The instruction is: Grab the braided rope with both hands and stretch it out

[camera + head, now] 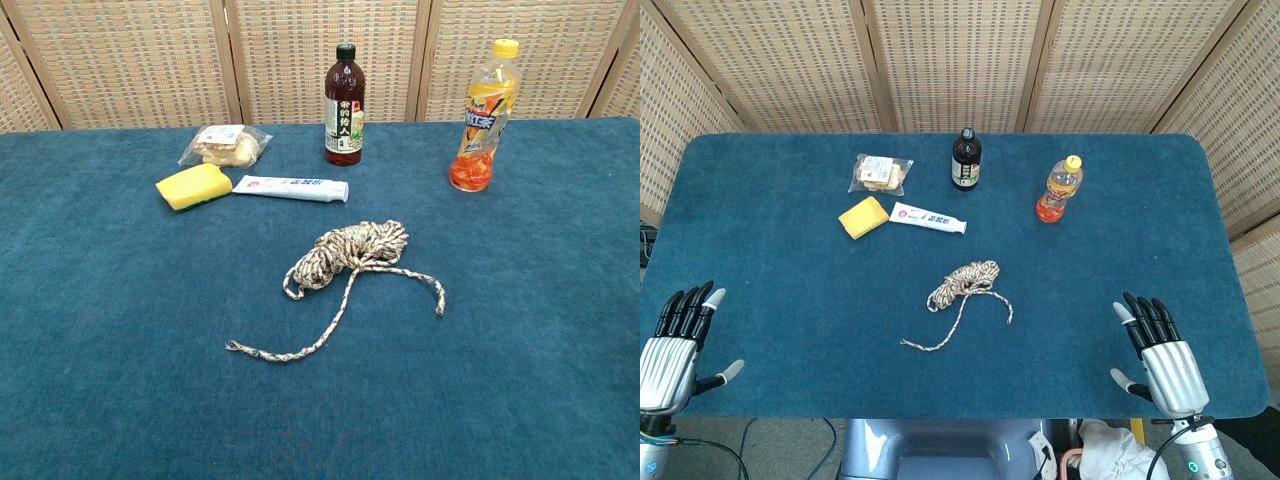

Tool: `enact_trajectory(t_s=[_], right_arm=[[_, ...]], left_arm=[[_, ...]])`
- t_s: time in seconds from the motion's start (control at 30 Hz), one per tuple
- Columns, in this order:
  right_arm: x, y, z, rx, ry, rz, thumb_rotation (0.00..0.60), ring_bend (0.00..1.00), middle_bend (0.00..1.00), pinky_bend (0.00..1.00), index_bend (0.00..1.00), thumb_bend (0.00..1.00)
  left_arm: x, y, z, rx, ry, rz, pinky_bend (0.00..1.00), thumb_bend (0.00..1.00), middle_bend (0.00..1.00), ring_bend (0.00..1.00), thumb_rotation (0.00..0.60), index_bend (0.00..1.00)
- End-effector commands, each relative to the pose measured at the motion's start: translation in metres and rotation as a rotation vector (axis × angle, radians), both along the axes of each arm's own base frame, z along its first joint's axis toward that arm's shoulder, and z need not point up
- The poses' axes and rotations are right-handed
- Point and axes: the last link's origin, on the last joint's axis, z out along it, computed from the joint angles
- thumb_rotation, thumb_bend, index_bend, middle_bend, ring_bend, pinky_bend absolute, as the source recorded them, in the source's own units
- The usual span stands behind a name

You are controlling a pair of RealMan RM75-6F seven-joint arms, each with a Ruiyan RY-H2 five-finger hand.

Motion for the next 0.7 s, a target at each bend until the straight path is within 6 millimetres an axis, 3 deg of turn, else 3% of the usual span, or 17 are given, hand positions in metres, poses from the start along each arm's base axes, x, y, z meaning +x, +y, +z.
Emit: enact_trajectory(t_s=[0.03,0.23,0.43,0.7], right_arm=[[0.0,0.0,-0.001,0.004,0.004,0.0,0.6,0.0,0.0,0.0,0.0,0.01],[0.002,-0.002,-0.008,0.032,0.006,0.003,0.6,0.0,0.0,0.0,0.0,0.01],[0.019,-0.018,-0.027,0.094,0.008,0.024,0.6,0.0,0.0,0.0,0.03,0.01],[0.063,-0.072,-0.068,0.216,0.027,0.037,0.6,0.0,0.0,0.0,0.16,0.02]], left_arm=[[0.0,0.0,0.0,0.0,0.001,-0.001,0.0,0.0,0.0,0.0,0.6,0.0],[0.001,0.0,-0.001,-0.001,0.004,-0.002,0.0,0.0,0.0,0.0,0.6,0.0],[0.002,0.001,-0.003,0.001,0.008,-0.001,0.0,0.0,0.0,0.0,0.6,0.0],[0.003,0.005,-0.007,-0.005,0.021,0.007,0.0,0.0,0.0,0.0,0.6,0.0]])
